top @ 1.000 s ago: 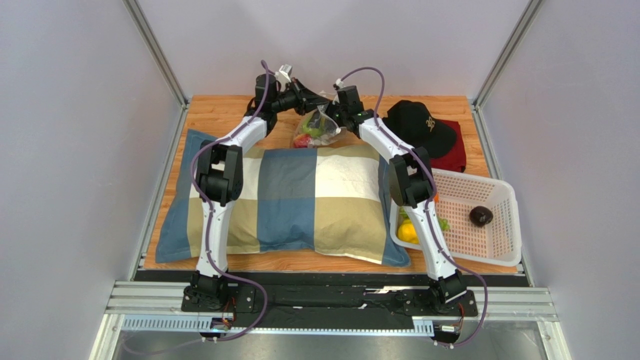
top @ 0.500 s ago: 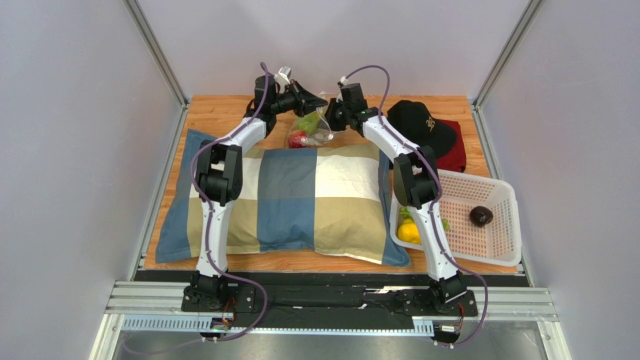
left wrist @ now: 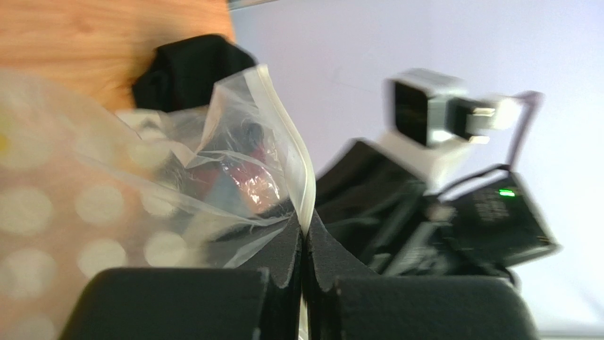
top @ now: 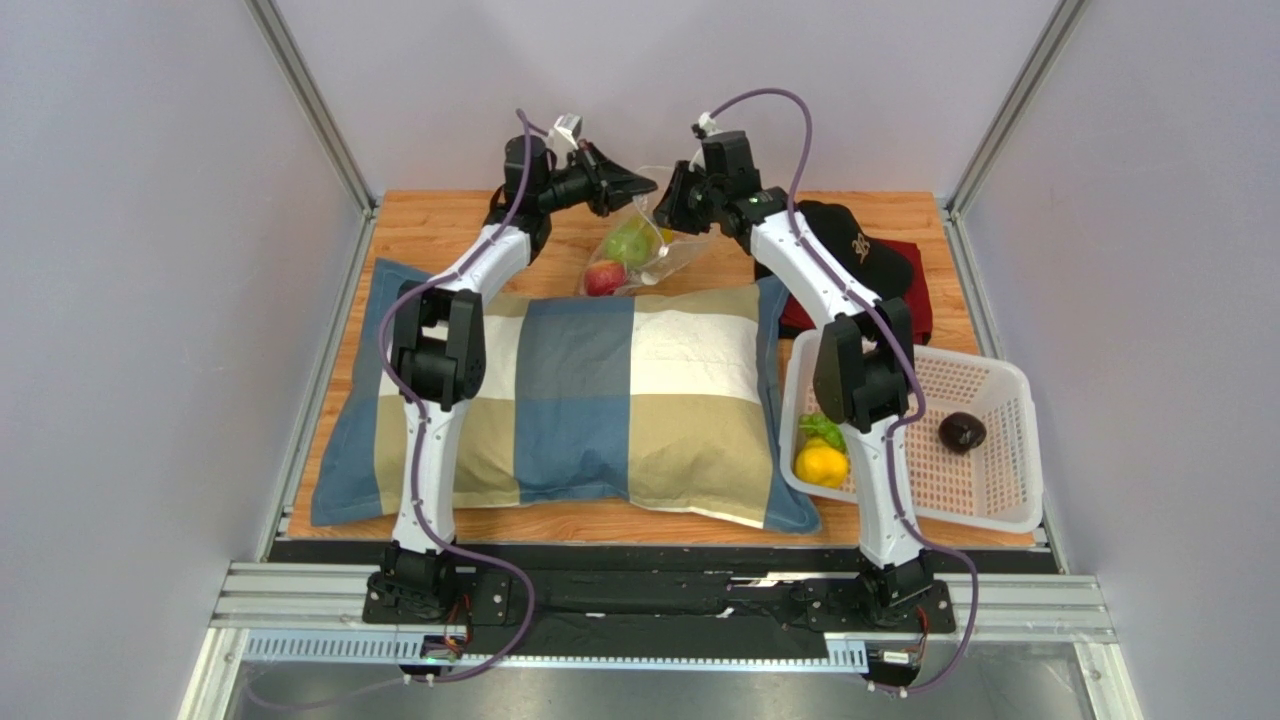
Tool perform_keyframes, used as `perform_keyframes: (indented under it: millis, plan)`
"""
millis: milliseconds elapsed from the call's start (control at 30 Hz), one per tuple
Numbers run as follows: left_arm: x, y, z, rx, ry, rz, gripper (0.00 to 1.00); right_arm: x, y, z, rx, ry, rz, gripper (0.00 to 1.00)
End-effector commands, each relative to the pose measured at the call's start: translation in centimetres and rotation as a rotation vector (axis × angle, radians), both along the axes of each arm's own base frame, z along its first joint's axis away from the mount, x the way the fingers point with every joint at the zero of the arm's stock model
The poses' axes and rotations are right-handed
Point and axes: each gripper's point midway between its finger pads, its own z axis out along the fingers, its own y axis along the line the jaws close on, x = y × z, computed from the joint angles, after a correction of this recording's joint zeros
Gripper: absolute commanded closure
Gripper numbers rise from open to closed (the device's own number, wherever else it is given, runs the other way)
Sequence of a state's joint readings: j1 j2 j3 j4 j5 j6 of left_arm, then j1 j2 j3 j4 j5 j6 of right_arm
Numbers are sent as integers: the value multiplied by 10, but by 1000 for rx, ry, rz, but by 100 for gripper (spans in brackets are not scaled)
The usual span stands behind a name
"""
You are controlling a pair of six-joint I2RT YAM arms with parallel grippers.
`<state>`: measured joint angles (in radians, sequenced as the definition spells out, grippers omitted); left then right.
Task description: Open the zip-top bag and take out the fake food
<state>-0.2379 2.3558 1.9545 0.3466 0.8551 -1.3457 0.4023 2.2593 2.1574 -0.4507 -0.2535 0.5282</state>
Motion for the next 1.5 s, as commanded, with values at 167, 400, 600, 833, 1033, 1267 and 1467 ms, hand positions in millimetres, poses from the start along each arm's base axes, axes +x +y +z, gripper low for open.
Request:
perform_keyframes:
  millis: [167,400,600,833,1033,1267,1467]
  plan:
    - [-15,-48,61,-165,-106,-107,100,15,-33,-46,-122,78,-70,80]
    - [-6,-36,-2,-119,-1,-67,100,12,-49,-74,-191,142,-86,48]
    - [2,-29,-20,-125,21,-41,100,17,-46,-90,-186,125,-36,21]
    - [7,-19,-22,-85,10,-30,100,30,-17,-100,-74,91,55,10]
    - [6,-16,-34,-79,25,-28,100,46,-9,-131,-43,114,9,5]
    - [2,-15,-40,-77,32,-30,100,58,2,-161,28,150,-31,5]
    - [0,-11,-40,-70,27,-24,100,65,6,-143,72,91,-32,28]
